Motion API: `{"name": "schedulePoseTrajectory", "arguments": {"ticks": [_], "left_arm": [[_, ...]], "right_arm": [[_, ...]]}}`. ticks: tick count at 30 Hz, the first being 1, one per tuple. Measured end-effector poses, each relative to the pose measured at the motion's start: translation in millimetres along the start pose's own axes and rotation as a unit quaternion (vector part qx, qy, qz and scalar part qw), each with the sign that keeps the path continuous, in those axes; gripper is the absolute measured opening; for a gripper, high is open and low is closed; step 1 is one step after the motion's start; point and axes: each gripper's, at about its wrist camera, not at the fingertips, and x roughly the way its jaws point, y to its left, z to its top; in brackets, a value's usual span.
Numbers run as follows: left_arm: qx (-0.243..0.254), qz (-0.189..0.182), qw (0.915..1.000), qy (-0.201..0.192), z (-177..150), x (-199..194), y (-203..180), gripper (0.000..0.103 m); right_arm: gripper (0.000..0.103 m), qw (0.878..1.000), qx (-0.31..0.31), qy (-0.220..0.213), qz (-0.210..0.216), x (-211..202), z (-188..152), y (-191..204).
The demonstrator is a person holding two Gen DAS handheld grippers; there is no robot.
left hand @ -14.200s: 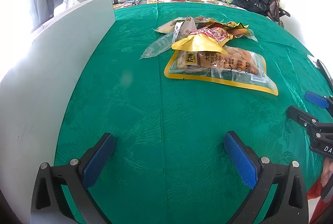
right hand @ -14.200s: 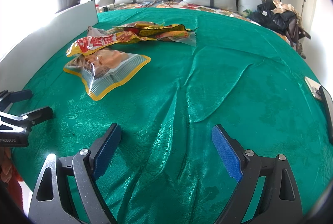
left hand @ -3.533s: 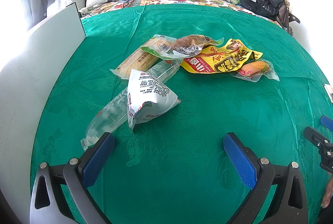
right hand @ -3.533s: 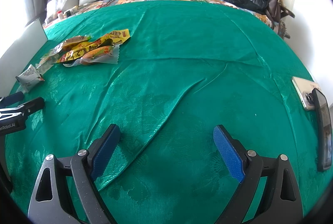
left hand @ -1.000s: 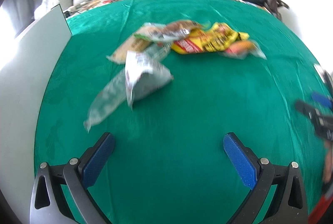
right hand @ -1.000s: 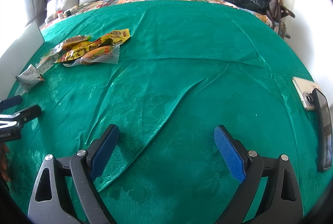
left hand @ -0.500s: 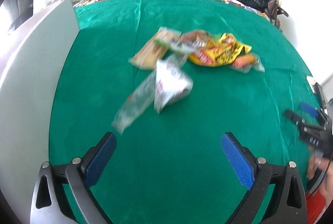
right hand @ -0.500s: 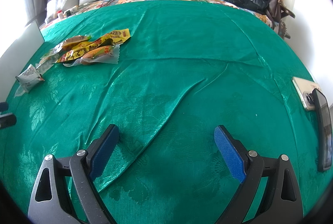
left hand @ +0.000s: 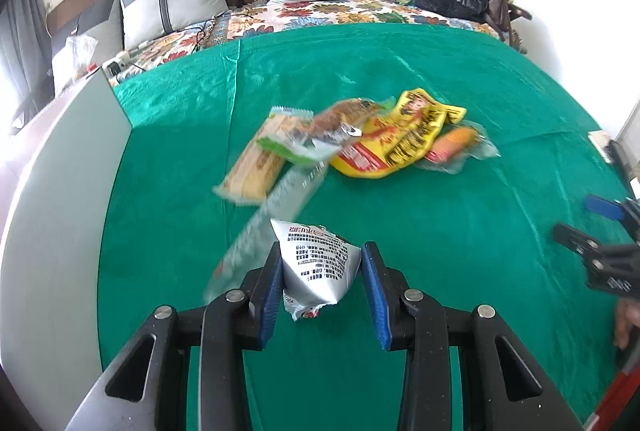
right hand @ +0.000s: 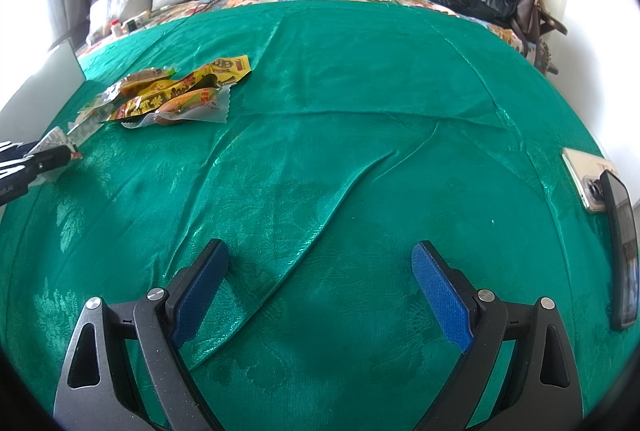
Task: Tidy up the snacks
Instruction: 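Grasp the white-silver snack bag with the left tool and lift it, then grasp the clear ice-pop tube with the right tool while left holds the white bag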
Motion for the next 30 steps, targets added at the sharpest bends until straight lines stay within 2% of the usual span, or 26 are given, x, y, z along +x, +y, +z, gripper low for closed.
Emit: {"name": "schedulePoseTrajectory", "arguments": {"ticks": [5, 9, 16, 19, 21, 24, 26, 28, 30], "left_arm": [[-0.012, -0.023, 0.9996, 0.008, -42.8, -46.5, -1.7, 0.037], [-0.043, -0.029, 0.9986, -0.006, -70.6, -73.8, 4.1, 0.037], [-0.090, -0.029, 0.9953, -0.021, -91.3, -76.2, 21.8, 0.037], [-0.103, -0.018, 0.9939, -0.035, -97.2, -76.1, 31.0, 0.037], [-0.106, -0.011, 0.9935, -0.040, -104.1, -75.6, 35.6, 0.037], [-0.095, -0.003, 0.9946, -0.044, -113.7, -74.5, 34.9, 0.037], [-0.087, -0.005, 0.9952, -0.045, -116.4, -74.7, 33.3, 0.037], [-0.081, -0.012, 0.9955, -0.048, -117.1, -76.3, 32.4, 0.037], [-0.074, -0.013, 0.9956, -0.055, -118.5, -78.6, 31.2, 0.037]], "right_arm": [[0.095, 1.000, 0.000, 0.000, 0.000, 0.1, 0.2, -0.1], [0.095, 1.000, 0.000, 0.000, 0.000, -0.1, 0.0, 0.0], [0.095, 1.000, 0.001, 0.000, 0.001, -0.5, -0.1, -0.2], [0.095, 1.000, 0.005, 0.004, 0.002, -3.7, -5.3, 2.6], [0.094, 0.999, 0.020, 0.011, 0.035, -10.2, -8.3, 13.4], [0.094, 0.991, 0.025, 0.020, 0.130, -20.2, 5.0, 52.8], [0.093, 0.984, 0.007, 0.036, 0.177, -18.1, 26.8, 94.7], [0.092, 0.974, 0.014, 0.069, 0.215, -2.8, 56.4, 137.7], [0.091, 0.968, 0.027, 0.116, 0.221, 23.7, 85.7, 180.5]]}}
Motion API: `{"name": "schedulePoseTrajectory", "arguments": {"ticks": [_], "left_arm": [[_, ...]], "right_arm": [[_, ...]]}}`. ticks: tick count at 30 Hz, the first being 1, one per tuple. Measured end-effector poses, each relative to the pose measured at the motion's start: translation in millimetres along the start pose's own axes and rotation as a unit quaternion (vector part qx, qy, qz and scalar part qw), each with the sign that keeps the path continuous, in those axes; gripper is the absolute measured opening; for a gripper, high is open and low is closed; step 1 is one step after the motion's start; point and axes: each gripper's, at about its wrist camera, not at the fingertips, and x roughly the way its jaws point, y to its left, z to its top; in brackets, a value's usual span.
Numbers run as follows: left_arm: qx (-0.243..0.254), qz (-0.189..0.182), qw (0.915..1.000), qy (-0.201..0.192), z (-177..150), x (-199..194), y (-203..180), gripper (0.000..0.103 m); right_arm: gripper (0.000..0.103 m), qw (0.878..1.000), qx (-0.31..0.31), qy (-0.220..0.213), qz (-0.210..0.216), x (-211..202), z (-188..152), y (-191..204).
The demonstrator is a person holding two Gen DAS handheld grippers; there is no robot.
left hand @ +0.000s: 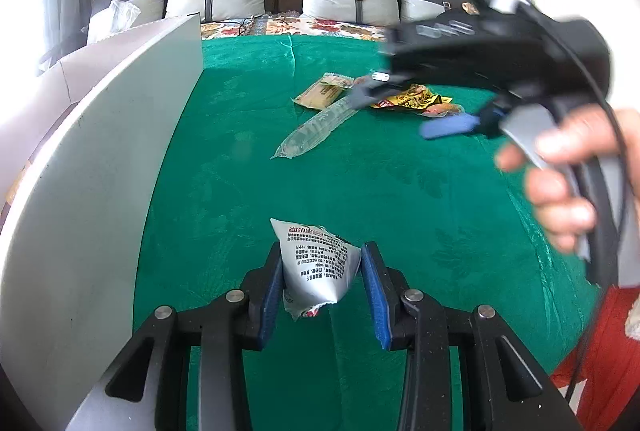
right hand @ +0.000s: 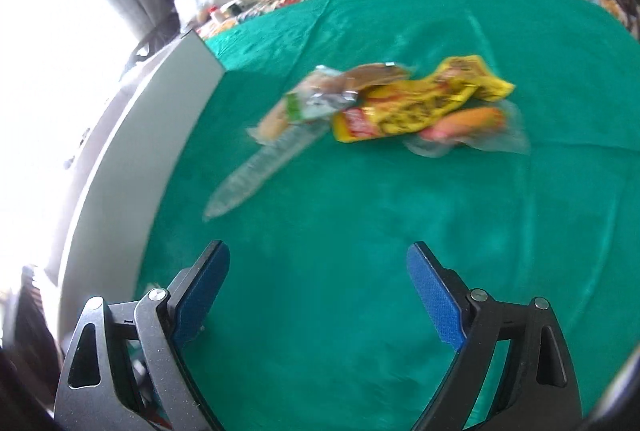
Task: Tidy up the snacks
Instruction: 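Grasp the clear ice-pop tube with the right tool while left holds the white bag, then carry white bag and ice-pop tube into the white box and release both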
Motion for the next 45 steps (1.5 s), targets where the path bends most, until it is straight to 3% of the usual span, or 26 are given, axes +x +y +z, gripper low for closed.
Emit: {"name": "schedulePoseTrajectory", "arguments": {"ticks": [3, 6, 8, 11, 12, 20, 24, 28, 30, 32, 34, 38, 41, 45], "left_arm": [[0.011, 0.003, 0.9999, 0.000, -2.6, 1.0, 0.5, 0.037], [0.006, -0.001, 1.0000, 0.001, -2.7, 0.2, 6.4, 0.037], [-0.006, -0.009, 0.9999, -0.002, -0.8, -1.3, 12.4, 0.037], [-0.029, -0.026, 0.9992, -0.005, 3.4, -4.3, 22.2, 0.037], [-0.034, -0.029, 0.9990, -0.007, 4.7, -5.5, 24.2, 0.037], [-0.031, -0.046, 0.9984, -0.013, 10.0, -9.4, 20.7, 0.037], [-0.025, -0.051, 0.9984, -0.009, 8.3, -8.3, 14.7, 0.037], [-0.022, -0.049, 0.9985, -0.005, 3.2, -12.7, 12.7, 0.037], [-0.025, -0.048, 0.9985, -0.008, 1.2, -17.8, 13.9, 0.037], [-0.031, -0.048, 0.9982, -0.014, 0.2, -24.6, 18.3, 0.037], [-0.041, -0.055, 0.9974, -0.020, 0.1, -32.5, 22.8, 0.037], [-0.068, -0.091, 0.9926, -0.043, 6.5, -56.3, 26.8, 0.037], [-0.095, -0.116, 0.9857, -0.077, 19.5, -86.1, 36.1, 0.037], [-0.117, -0.081, 0.9804, -0.136, 41.1, -136.3, 69.2, 0.037]], "right_arm": [[0.091, 0.998, 0.009, 0.039, -0.040, 48.0, 37.3, 34.9], [0.085, 0.992, -0.030, 0.057, -0.112, 78.1, 46.0, 55.8], [0.051, 0.985, -0.068, 0.042, -0.153, 77.0, 41.1, 61.2], [0.023, 0.988, -0.070, 0.055, -0.128, 62.0, 31.1, 42.3], [0.021, 0.989, -0.065, 0.063, -0.113, 53.5, 27.9, 32.0], [0.022, 0.984, -0.092, 0.133, -0.080, -11.8, -38.0, -35.1], [0.033, 0.982, -0.106, 0.121, -0.097, -25.1, -51.8, -37.5], [0.037, 0.984, -0.112, 0.101, -0.100, -20.2, -49.4, -18.8], [0.036, 0.977, -0.134, 0.105, -0.125, -8.5, -52.5, -7.9], [0.020, 0.969, -0.149, 0.110, -0.164, -8.5, -50.1, -9.7], [0.019, 0.969, -0.140, 0.112, -0.168, -13.7, -53.1, -8.2], [0.019, 0.980, -0.125, 0.079, -0.134, -42.5, -49.9, 8.4], [0.019, 0.985, -0.137, 0.042, -0.093, -71.3, -40.3, 45.8], [0.019, 0.984, -0.176, -0.012, -0.024, -97.3, -21.9, 116.4]]}}
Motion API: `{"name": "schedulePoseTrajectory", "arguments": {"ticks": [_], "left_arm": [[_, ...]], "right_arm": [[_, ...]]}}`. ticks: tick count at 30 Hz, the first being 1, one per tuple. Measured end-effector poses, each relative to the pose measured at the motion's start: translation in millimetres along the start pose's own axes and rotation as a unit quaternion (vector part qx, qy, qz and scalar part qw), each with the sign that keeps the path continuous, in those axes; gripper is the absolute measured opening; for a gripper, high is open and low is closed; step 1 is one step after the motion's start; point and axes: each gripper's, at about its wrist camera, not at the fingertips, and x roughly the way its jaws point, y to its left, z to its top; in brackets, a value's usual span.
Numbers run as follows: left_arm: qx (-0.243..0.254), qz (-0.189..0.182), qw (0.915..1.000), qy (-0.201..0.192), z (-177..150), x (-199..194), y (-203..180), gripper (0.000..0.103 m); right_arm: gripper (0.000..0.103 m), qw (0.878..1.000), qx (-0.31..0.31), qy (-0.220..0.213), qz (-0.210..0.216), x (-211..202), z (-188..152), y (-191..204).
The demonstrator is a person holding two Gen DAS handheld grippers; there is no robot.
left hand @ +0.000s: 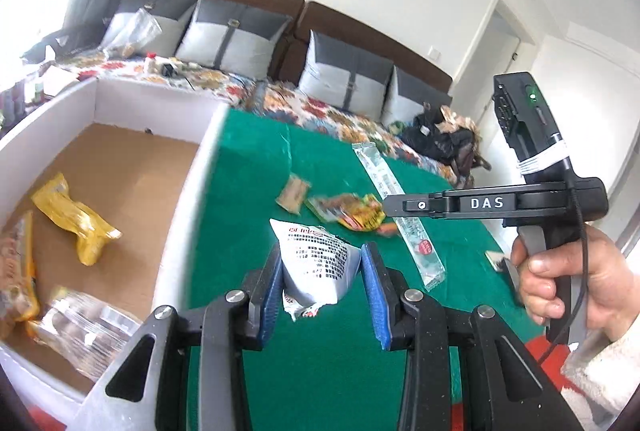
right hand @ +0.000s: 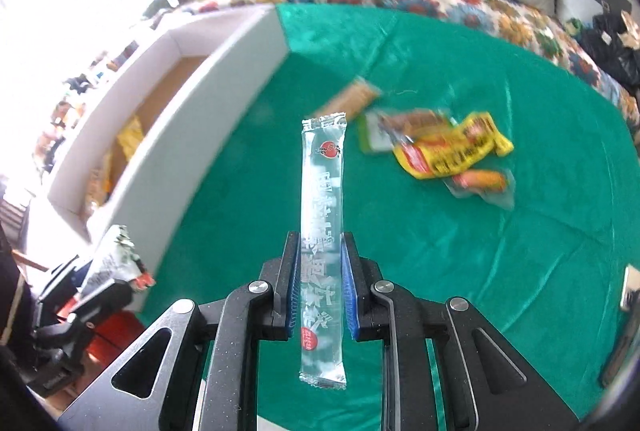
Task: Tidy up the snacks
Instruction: 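Carry white bag and ice-pop tube into the white box and release both, then withdraw both open tools back over the green sheet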
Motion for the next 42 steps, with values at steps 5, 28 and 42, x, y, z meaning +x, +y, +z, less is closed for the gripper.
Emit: {"name": "schedulePoseTrajectory", "arguments": {"ticks": [5, 28, 42], "left_arm": [[-0.030, 0.108, 0.9931, -0.034, 36.3, -38.8, 63.8, 0.037], [-0.021, 0.167, 0.9857, -0.012, 6.2, -40.6, 65.3, 0.085], [0.090, 0.095, 0.9773, 0.167, -81.2, 147.2, -53.9, 0.098]], "right_arm": [[0.020, 0.992, -0.064, -0.048, 0.093, -3.5, 48.1, 93.7], [0.080, 0.987, -0.125, -0.102, 0.027, 47.9, -32.4, 90.3], [0.080, 0.978, 0.061, -0.094, -0.175, 21.0, -169.8, -152.9]]}}
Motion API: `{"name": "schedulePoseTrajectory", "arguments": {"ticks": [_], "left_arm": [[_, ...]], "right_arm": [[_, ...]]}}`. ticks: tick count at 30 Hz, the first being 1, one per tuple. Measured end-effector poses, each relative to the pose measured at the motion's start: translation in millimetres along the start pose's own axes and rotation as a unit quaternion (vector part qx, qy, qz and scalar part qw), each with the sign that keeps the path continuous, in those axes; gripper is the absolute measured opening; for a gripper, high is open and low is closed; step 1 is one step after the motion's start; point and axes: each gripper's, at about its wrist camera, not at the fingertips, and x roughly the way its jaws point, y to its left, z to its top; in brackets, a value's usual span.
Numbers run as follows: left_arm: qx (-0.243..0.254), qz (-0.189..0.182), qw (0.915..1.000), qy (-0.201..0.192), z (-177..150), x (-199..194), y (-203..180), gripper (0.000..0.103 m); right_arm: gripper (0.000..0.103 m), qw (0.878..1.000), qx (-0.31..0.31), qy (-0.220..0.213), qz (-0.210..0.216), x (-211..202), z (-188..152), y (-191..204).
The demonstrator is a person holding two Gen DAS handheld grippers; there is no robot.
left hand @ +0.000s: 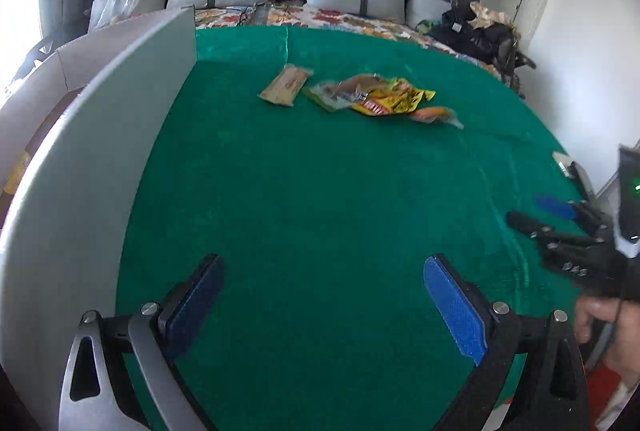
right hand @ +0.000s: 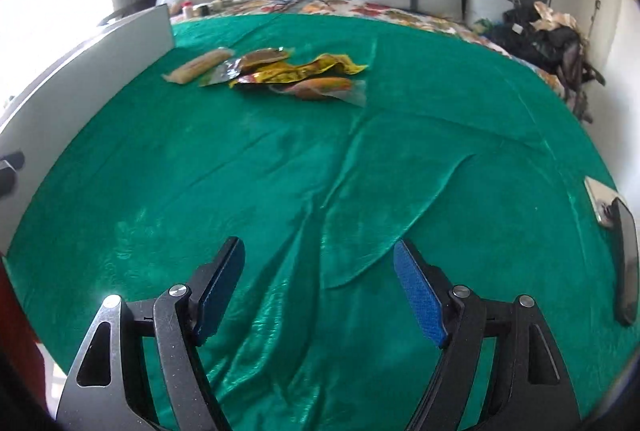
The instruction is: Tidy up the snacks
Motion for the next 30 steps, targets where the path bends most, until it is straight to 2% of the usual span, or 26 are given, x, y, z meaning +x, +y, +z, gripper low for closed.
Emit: {"name": "schedulePoseTrajectory", "arguments": {"ticks": [3, 6, 13, 19, 30], "left_arm": [[0.002, 0.030, 0.9995, 0.012, 3.6, 29.9, -1.0, 0.098], [-0.013, 0.033, 0.9992, 0.015, 8.5, 46.4, 2.2, 0.098], [0.012, 0.067, 0.9976, 0.017, 9.6, 55.1, -4.1, 0.101], [0.016, 0.067, 0.9974, 0.020, 9.0, 55.5, -4.4, 0.103], [0.018, 0.067, 0.9974, 0.020, 9.1, 56.3, -4.4, 0.103]], "right_arm": [[0.080, 1.000, 0.009, -0.008, -0.005, 2.6, 5.3, -1.1], [0.080, 1.000, 0.011, 0.001, -0.003, 13.9, 5.2, 0.4], [0.081, 1.000, 0.020, 0.019, -0.005, 27.6, 1.1, -6.1], [0.085, 1.000, 0.020, 0.022, -0.010, 30.1, 1.2, -5.2], [0.087, 1.000, 0.020, 0.023, -0.009, 30.9, 1.5, -5.7]]}}
